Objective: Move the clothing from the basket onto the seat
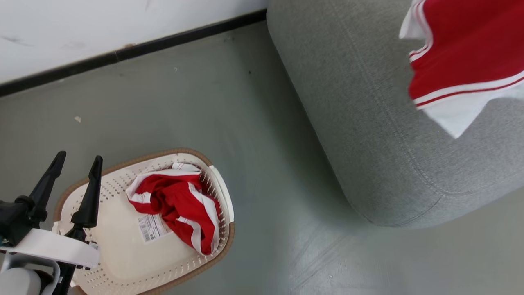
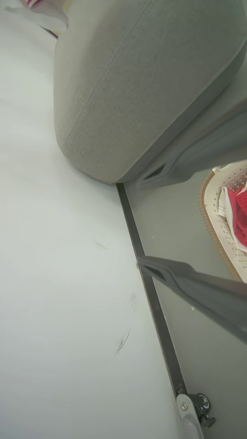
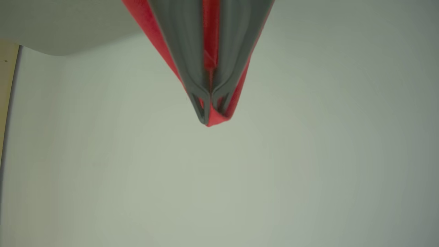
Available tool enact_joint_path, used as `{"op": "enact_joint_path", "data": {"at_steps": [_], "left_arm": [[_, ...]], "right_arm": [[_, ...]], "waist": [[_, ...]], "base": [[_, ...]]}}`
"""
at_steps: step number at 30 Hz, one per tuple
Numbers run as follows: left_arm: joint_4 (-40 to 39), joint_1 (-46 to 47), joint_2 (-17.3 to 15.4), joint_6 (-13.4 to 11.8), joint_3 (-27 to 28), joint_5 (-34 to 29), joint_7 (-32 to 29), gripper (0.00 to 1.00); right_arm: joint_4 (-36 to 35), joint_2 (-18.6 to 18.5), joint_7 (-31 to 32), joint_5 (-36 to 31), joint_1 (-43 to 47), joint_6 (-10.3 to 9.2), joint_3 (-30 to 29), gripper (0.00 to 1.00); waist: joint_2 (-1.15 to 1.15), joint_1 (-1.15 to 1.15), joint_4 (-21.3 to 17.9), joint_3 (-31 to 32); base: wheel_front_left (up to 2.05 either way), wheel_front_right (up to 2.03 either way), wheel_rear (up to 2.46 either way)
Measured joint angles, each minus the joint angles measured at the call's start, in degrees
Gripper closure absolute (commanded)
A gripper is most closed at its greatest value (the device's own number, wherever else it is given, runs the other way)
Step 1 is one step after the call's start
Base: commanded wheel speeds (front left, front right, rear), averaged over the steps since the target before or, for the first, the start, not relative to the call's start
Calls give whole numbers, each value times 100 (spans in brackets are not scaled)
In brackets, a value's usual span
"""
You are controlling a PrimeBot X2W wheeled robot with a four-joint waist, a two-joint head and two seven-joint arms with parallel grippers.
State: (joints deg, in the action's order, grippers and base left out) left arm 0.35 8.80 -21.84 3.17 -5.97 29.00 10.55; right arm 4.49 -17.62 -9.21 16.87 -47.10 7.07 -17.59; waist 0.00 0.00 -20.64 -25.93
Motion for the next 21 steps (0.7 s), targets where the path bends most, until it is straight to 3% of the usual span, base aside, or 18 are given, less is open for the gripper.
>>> {"op": "enact_joint_path", "data": {"at_steps": [9, 21], "left_arm": [[-225, 11, -166, 0, 29, -40, -179, 0], [-433, 232, -331, 1, 98, -47, -293, 0]], "right_arm": [[435, -191, 240, -23, -504, 0, -87, 100], [1537, 509, 403, -34, -146, 0, -747, 100]], "waist": [[0, 0, 114, -482], [0, 0, 195, -1064]], "base": [[0, 0, 0], [0, 0, 0]]}}
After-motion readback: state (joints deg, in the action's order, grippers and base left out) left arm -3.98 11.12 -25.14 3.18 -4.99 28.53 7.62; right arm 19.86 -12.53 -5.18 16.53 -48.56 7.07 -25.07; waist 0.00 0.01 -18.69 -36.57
